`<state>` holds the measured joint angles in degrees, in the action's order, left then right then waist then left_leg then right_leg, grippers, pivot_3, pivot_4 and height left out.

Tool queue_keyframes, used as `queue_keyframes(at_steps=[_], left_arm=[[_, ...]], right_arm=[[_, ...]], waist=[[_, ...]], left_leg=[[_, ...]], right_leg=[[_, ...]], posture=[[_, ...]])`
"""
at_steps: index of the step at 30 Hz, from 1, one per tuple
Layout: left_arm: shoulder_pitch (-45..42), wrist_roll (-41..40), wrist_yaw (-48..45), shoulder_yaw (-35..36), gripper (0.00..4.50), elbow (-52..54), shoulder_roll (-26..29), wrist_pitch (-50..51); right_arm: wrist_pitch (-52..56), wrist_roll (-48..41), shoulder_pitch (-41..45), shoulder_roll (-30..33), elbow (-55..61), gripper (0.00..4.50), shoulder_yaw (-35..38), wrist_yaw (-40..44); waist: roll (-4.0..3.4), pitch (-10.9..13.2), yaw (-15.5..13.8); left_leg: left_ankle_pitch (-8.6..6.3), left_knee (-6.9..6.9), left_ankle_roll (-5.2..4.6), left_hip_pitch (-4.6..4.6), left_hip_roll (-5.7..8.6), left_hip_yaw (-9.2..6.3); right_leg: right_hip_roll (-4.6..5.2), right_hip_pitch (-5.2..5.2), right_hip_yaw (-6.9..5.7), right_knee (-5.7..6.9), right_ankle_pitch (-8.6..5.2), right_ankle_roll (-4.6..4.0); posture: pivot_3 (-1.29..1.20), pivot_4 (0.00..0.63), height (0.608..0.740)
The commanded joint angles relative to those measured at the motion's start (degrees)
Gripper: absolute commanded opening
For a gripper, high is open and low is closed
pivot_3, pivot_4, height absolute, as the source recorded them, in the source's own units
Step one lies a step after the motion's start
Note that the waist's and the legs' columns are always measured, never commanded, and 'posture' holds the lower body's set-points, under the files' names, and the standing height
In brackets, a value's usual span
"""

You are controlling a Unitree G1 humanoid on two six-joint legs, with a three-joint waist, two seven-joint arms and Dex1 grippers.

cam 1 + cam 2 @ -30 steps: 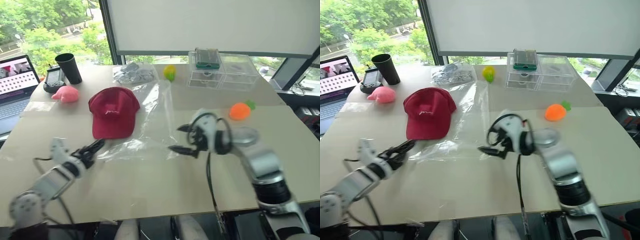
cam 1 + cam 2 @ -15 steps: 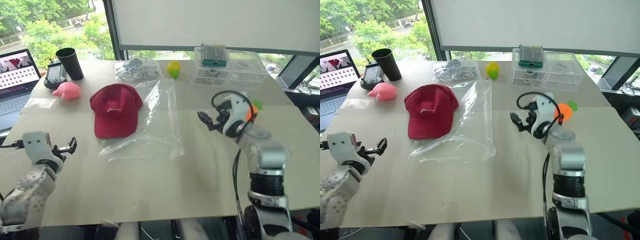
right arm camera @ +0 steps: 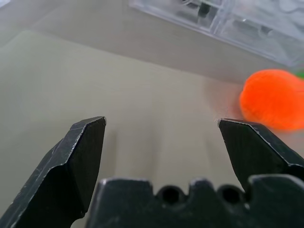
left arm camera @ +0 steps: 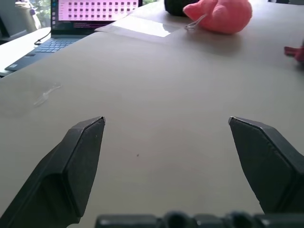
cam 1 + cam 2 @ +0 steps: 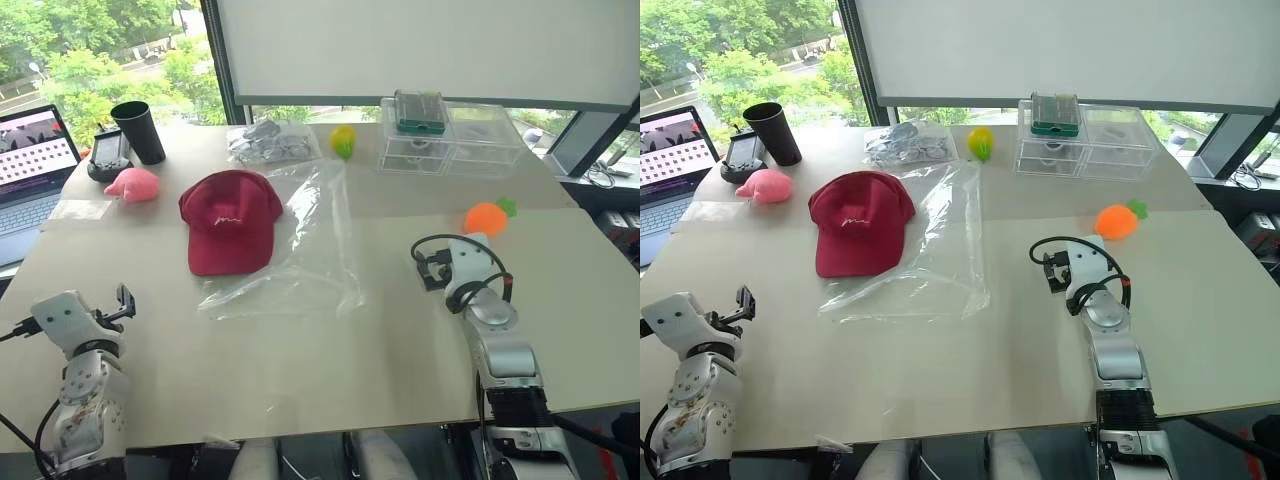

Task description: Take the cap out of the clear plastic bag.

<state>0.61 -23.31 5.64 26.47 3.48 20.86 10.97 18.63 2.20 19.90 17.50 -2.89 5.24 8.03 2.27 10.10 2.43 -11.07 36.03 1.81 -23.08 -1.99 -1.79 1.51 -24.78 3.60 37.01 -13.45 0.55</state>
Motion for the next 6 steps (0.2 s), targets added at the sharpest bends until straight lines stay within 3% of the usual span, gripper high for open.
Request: queue_keyframes(at_steps=[1, 6], left_arm=[[-0.8, 1.2, -1.6, 1.8, 4.50, -0.1, 0.8, -2.0], [-1.2, 1.8, -2.5, 2.0, 4.50, -0.5, 0.2, -2.2]], right_arm=[[-1.7, 0.1, 0.0, 0.4, 1.0, 4.48, 1.0, -0.8], [-2.3, 0.1, -0.4, 0.4, 0.5, 4.48, 0.6, -0.8]], waist=[[0.00, 0.0, 0.1], [0.01, 0.0, 0.1]], left_leg=[[0.00, 0.00, 0.00, 0.02, -0.01, 0.05], [-0.01, -0.02, -0.01, 0.05, -0.05, 0.19]], right_leg=[[-0.01, 0.00, 0.05, 0.00, 0.00, 0.01], [-0.04, -0.01, 0.21, 0.01, 0.03, 0.05]], posture=[[0.00, 0.150, 0.740], [0.00, 0.150, 0.740]])
